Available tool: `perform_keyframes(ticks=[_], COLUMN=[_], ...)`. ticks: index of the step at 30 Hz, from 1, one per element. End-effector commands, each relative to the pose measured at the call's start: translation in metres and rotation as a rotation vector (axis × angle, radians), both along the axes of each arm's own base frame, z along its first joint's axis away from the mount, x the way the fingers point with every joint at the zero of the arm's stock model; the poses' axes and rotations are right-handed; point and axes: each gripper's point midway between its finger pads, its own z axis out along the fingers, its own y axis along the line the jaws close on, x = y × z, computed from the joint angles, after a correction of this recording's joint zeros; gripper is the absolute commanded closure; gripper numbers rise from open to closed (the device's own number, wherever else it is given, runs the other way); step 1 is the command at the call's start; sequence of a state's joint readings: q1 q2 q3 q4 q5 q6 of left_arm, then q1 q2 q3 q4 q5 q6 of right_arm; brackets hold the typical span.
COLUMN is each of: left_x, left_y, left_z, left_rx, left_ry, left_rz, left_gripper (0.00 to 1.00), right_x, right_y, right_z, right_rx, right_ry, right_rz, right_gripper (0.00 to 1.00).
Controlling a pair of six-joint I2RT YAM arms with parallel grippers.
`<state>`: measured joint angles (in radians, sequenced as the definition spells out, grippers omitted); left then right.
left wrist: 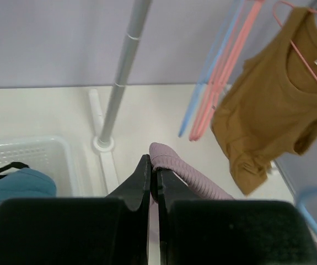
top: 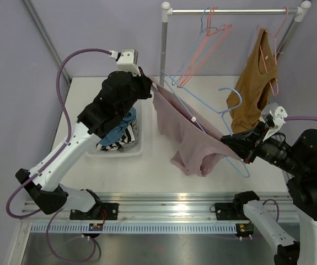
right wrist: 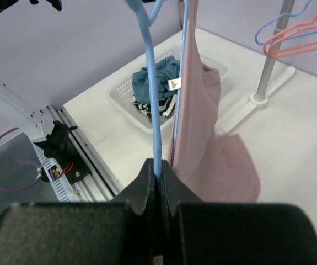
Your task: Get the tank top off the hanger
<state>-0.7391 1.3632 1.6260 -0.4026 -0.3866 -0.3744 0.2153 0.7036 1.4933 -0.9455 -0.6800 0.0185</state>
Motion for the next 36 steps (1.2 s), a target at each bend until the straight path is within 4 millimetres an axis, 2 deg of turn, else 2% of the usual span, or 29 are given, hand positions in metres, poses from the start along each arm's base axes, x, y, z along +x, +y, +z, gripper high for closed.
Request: perform_keyframes(ticks=[1, 2, 3, 4, 5, 6, 7, 8, 9, 10, 11, 12, 15, 16, 17, 18, 20, 21, 22, 23, 24, 25, 26, 27, 28, 30, 32, 33, 36], left_x=[-0.019, -0.034, -0.049, -0.067, -0.077, -0.087, -0.094, -0.1, -0.104, -0.111, -0.113, -0.114, -0.101, -0.099, -0.1, -0.1, -0.094, -0.09, -0.081, -0.076, -0.074, -0.071, -0.072, -0.07, -0.068, -0.068, -0.067, -0.067, -0.067], left_y=[-0.022, -0.042, -0.046, -0.06, -0.063, -0.064, -0.066, -0.067, -0.067, -0.068, -0.068, -0.068, -0.057, -0.056, -0.057, -0.058, -0.055, -0.051, -0.044, -0.042, -0.04, -0.036, -0.035, -0.032, -0.029, -0.028, -0.027, -0.027, -0.024], left_z=[0.023, 0.01, 0.017, 0.023, 0.02, 0.005, -0.001, -0.003, -0.02, -0.026, -0.036, -0.055, -0.074, -0.09, -0.096, -0.101, -0.116, -0.125, -0.127, -0.133, -0.136, -0.14, -0.141, -0.143, -0.143, -0.146, -0.148, -0.149, -0.151], left_rx=[-0.075, -0.071, -0.068, -0.089, -0.092, -0.079, -0.077, -0.082, -0.074, -0.068, -0.061, -0.056, -0.047, -0.031, -0.031, -0.031, -0.03, -0.012, 0.001, 0.017, 0.025, 0.04, 0.045, 0.056, 0.062, 0.074, 0.081, 0.092, 0.113], left_ry=[-0.054, -0.042, -0.089, -0.137, -0.152, -0.148, -0.15, -0.162, -0.135, -0.127, -0.114, -0.074, -0.032, 0.006, 0.024, 0.037, 0.08, 0.111, 0.121, 0.139, 0.148, 0.163, 0.166, 0.171, 0.17, 0.183, 0.193, 0.203, 0.224], left_rz=[-0.184, -0.328, -0.41, -0.543, -0.598, -0.642, -0.679, -0.712, -0.725, -0.762, -0.769, -0.768, -0.66, -0.642, -0.648, -0.65, -0.596, -0.555, -0.479, -0.454, -0.433, -0.402, -0.401, -0.372, -0.347, -0.339, -0.328, -0.326, -0.306], left_gripper=[1.0, 1.0, 1.0, 1.0, 1.0, 1.0, 1.0, 1.0, 1.0, 1.0, 1.0, 1.0, 1.0, 1.0, 1.0, 1.0, 1.0, 1.0, 1.0, 1.0, 1.0, 1.0, 1.0, 1.0, 1.0, 1.0, 1.0, 1.0, 0.98], right_x=[0.02, 0.034, 0.042, 0.044, 0.057, 0.067, 0.066, 0.081, 0.08, 0.084, 0.098, 0.097, 0.115, 0.124, 0.127, 0.12, 0.115, 0.133, 0.127, 0.124, 0.135, 0.133, 0.127, 0.124, 0.121, 0.123, 0.133, 0.135, 0.16], right_y=[0.018, 0.021, 0.024, 0.025, 0.022, 0.023, 0.021, 0.018, 0.012, 0.008, -0.002, -0.01, -0.027, -0.032, -0.042, -0.05, -0.061, -0.062, -0.07, -0.074, -0.078, -0.082, -0.086, -0.087, -0.09, -0.092, -0.094, -0.095, -0.088], right_z=[0.048, 0.038, 0.044, 0.069, 0.071, 0.074, 0.096, 0.094, 0.112, 0.118, 0.117, 0.128, 0.128, 0.118, 0.103, 0.106, 0.092, 0.062, 0.071, 0.063, 0.017, 0.006, 0.013, -0.014, -0.011, -0.031, -0.029, -0.035, -0.027], right_rx=[0.19, 0.216, 0.255, 0.33, 0.371, 0.409, 0.476, 0.509, 0.569, 0.626, 0.684, 0.746, 0.74, 0.708, 0.728, 0.754, 0.732, 0.566, 0.525, 0.484, 0.359, 0.306, 0.29, 0.216, 0.212, 0.154, 0.119, 0.085, 0.027], right_ry=[-0.218, -0.208, -0.232, -0.318, -0.335, -0.34, -0.421, -0.427, -0.506, -0.512, -0.523, -0.587, -0.598, -0.578, -0.574, -0.645, -0.662, -0.576, -0.549, -0.483, -0.288, -0.227, -0.194, -0.083, -0.062, 0.029, 0.077, 0.12, 0.179], right_rz=[0.058, 0.055, 0.056, 0.066, 0.028, 0.017, 0.026, -0.01, -0.026, -0.044, -0.12, -0.134, -0.268, -0.332, -0.391, -0.412, -0.474, -0.548, -0.597, -0.626, -0.692, -0.719, -0.738, -0.754, -0.773, -0.796, -0.827, -0.837, -0.827], right_gripper=[1.0, 1.0, 1.0, 1.0, 1.0, 1.0, 1.0, 1.0, 1.0, 1.0, 1.0, 1.0, 1.0, 1.0, 1.0, 1.0, 1.0, 1.0, 1.0, 1.0, 1.0, 1.0, 1.0, 1.0, 1.0, 1.0, 1.0, 1.0, 1.0])
